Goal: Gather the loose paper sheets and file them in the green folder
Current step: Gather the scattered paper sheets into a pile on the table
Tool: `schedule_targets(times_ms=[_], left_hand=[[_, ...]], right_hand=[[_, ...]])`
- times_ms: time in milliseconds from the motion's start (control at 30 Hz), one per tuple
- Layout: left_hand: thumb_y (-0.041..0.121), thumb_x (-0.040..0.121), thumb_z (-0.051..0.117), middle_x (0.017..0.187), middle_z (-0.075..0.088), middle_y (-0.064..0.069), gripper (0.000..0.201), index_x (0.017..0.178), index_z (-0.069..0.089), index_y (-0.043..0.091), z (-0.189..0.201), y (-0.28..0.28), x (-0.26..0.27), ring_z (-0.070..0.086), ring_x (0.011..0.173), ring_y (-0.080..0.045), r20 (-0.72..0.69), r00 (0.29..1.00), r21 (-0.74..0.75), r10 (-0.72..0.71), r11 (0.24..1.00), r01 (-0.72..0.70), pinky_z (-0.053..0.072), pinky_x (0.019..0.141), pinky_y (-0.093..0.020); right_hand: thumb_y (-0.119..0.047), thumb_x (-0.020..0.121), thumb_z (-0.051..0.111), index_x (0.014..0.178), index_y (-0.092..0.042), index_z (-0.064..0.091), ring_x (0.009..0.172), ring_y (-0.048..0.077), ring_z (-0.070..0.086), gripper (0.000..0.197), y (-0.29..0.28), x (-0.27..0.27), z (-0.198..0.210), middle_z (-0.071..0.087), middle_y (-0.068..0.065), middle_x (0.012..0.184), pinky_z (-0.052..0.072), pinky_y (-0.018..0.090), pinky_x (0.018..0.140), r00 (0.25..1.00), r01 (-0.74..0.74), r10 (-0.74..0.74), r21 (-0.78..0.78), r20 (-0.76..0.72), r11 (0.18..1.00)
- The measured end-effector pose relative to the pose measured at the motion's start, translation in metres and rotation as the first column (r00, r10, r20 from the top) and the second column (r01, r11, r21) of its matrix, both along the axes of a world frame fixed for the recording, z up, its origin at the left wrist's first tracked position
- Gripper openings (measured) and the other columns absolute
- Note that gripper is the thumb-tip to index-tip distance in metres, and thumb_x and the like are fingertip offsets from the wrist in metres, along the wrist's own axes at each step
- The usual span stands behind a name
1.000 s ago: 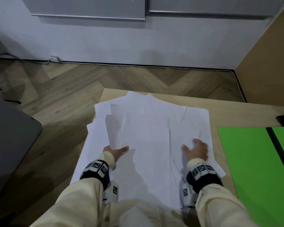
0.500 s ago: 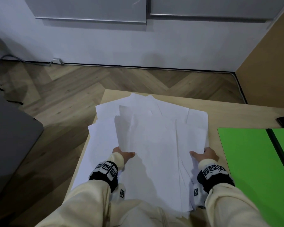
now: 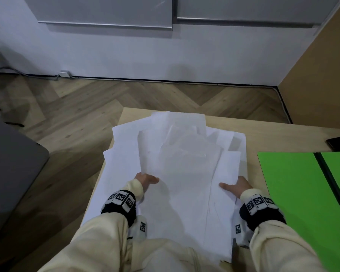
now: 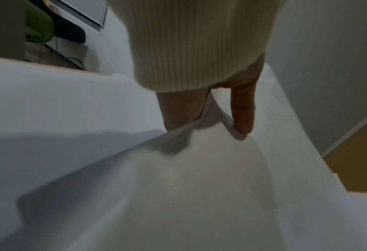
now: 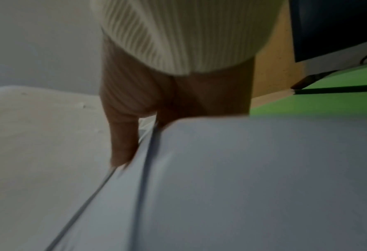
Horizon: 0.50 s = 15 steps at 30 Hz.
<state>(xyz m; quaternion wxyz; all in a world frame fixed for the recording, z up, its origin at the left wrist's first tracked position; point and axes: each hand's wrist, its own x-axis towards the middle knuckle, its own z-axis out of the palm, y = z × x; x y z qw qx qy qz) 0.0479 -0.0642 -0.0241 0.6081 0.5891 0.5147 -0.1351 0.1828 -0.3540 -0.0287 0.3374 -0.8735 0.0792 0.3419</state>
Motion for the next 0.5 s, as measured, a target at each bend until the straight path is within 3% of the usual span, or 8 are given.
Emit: schedule_targets(times_ms=[67, 167, 233, 300, 367, 500], left_hand=[[0.004, 0.077, 0.067, 0.109, 0.059, -0.014, 0.053, 0.127, 0.052, -0.007, 0.001, -0.003, 0.002, 0.055, 0.107, -0.034, -0.006, 1.000, -0.004, -0.006, 1.000, 0.006, 0.039, 0.094, -0.039], [0.006, 0.081, 0.067, 0.107, 0.057, -0.012, 0.052, 0.128, 0.049, -0.004, 0.001, -0.004, 0.001, 0.054, 0.098, -0.029, 0.001, 1.000, 0.004, 0.013, 1.000, -0.013, 0.040, 0.088, -0.036], [0.010, 0.078, 0.070, 0.113, 0.060, -0.015, 0.058, 0.130, 0.048, -0.005, -0.002, 0.003, -0.004, 0.056, 0.104, -0.033, -0.019, 0.999, 0.006, 0.045, 0.999, -0.045, 0.043, 0.097, -0.045], [0.013, 0.077, 0.071, 0.130, 0.055, -0.020, 0.067, 0.135, 0.042, -0.004, -0.006, 0.015, -0.009, 0.051, 0.119, -0.040, -0.061, 0.995, 0.010, 0.083, 0.997, -0.082, 0.038, 0.103, -0.052], [0.015, 0.080, 0.069, 0.141, 0.046, -0.021, 0.068, 0.137, 0.038, -0.007, -0.010, 0.025, -0.012, 0.045, 0.128, -0.040, -0.108, 0.992, 0.036, 0.067, 0.997, -0.064, 0.035, 0.106, -0.049], [0.017, 0.084, 0.065, 0.140, 0.047, -0.024, 0.060, 0.133, 0.042, -0.010, -0.002, 0.024, -0.007, 0.045, 0.129, -0.038, -0.153, 0.986, 0.091, -0.062, 0.993, 0.077, 0.037, 0.106, -0.042]], right_hand=[[-0.017, 0.086, 0.064, 0.118, 0.007, 0.057, 0.112, 0.034, 0.059, 0.041, 0.009, -0.006, -0.005, 0.063, 0.020, 0.120, 0.043, 0.033, 0.093, 0.995, 0.077, -0.079, 0.033, 0.067, 0.997], [-0.014, 0.086, 0.064, 0.117, 0.009, 0.058, 0.112, 0.036, 0.059, 0.039, 0.010, -0.015, -0.009, 0.063, 0.019, 0.118, 0.043, 0.034, 0.094, 0.975, 0.189, -0.198, 0.092, 0.100, 0.978], [-0.012, 0.083, 0.067, 0.113, 0.011, 0.059, 0.111, 0.037, 0.060, 0.039, 0.003, -0.016, -0.005, 0.063, 0.024, 0.119, 0.042, 0.032, 0.090, 0.954, 0.260, -0.277, 0.138, 0.118, 0.956], [-0.009, 0.082, 0.069, 0.113, 0.013, 0.059, 0.112, 0.038, 0.059, 0.040, -0.007, -0.015, 0.003, 0.062, 0.028, 0.120, 0.040, 0.029, 0.084, 0.935, 0.312, -0.338, 0.206, 0.108, 0.928], [-0.013, 0.081, 0.070, 0.117, 0.010, 0.058, 0.115, 0.037, 0.058, 0.044, -0.011, -0.017, 0.009, 0.061, 0.025, 0.122, 0.038, 0.029, 0.084, 0.938, 0.317, -0.341, 0.239, 0.066, 0.918], [-0.026, 0.078, 0.073, 0.119, 0.004, 0.057, 0.107, 0.028, 0.060, 0.053, 0.002, -0.021, 0.000, 0.064, 0.013, 0.115, 0.040, 0.027, 0.090, 0.962, 0.258, -0.271, 0.195, 0.041, 0.946]])
